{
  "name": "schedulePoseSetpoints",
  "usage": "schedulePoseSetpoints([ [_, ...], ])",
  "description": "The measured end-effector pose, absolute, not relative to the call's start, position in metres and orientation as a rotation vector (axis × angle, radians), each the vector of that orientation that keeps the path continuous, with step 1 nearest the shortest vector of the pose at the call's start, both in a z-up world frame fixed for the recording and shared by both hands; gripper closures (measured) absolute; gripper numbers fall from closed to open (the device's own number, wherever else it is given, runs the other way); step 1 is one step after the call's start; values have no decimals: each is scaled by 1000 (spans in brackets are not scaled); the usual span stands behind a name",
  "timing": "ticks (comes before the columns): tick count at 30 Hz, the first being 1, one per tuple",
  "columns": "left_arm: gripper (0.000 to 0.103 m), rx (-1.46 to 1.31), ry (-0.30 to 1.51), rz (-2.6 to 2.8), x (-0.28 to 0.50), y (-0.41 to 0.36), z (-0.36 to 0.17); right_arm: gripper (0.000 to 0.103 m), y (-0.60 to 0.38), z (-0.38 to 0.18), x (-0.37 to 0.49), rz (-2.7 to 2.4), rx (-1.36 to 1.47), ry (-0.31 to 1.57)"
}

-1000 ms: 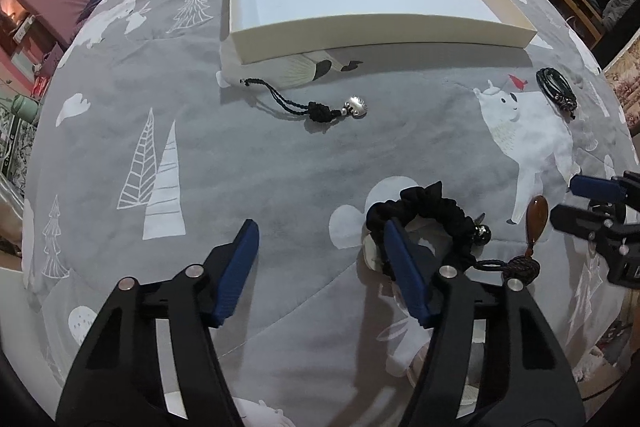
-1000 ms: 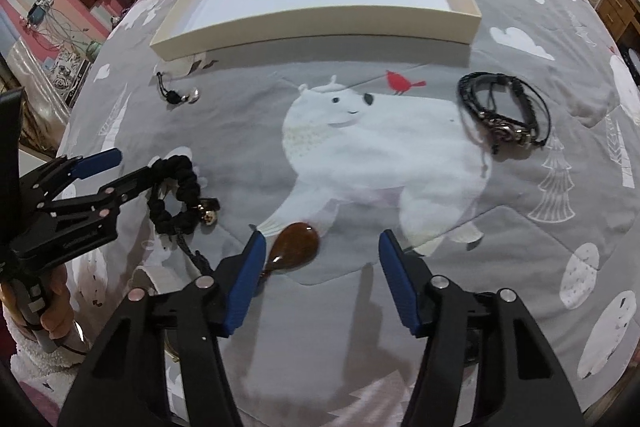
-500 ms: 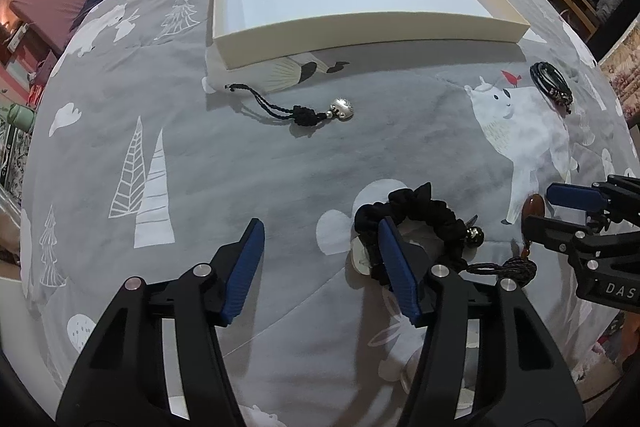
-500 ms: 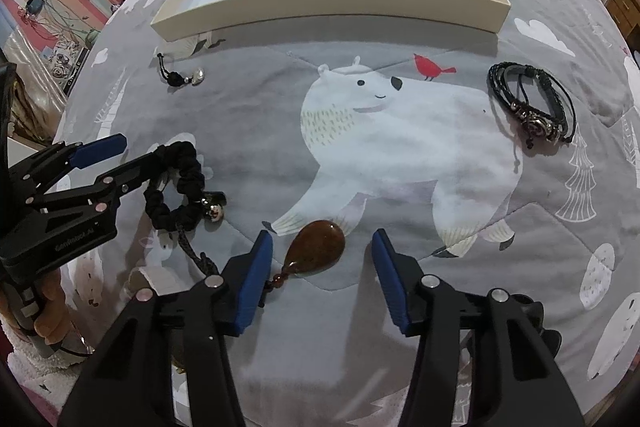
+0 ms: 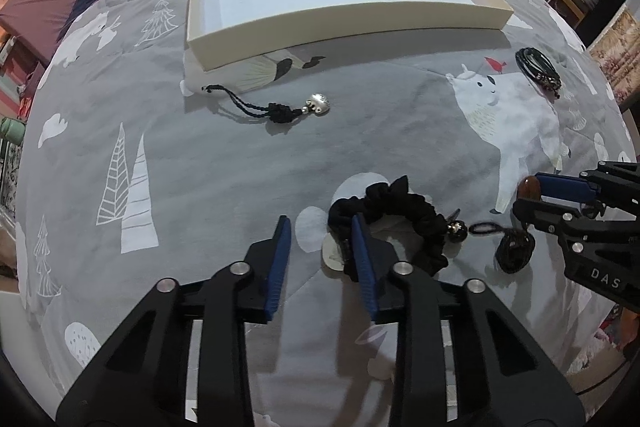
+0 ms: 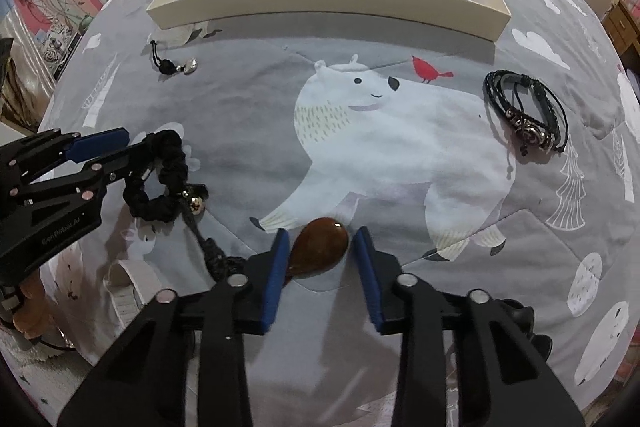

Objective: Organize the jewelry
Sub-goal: 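Close the left tool on the black scrunchie while the right tool grips the pendant's black cord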

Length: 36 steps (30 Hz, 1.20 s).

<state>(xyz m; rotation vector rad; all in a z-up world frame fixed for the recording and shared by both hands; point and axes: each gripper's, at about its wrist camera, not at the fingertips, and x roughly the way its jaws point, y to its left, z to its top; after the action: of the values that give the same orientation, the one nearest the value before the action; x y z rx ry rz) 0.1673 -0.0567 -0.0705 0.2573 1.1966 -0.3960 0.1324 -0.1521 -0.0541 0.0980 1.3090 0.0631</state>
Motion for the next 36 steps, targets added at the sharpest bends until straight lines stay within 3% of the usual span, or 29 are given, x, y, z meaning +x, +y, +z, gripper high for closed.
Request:
schedulePoseSetpoints([
  [2,78,260,1196,-402,166,-59,-71,72,-152,-54,131,64,82,1304],
  [8,99,269,1198,-423,163,-64,-70,73,-150,-52,130,68,57,1288],
  [18,100,257,1188,-407,163,-55,-64,87,-161,-42,128,78,61,1262],
  [36,100,257,1184,-401,164,-52,-62,83,-166,-45,127,80,113,1302],
])
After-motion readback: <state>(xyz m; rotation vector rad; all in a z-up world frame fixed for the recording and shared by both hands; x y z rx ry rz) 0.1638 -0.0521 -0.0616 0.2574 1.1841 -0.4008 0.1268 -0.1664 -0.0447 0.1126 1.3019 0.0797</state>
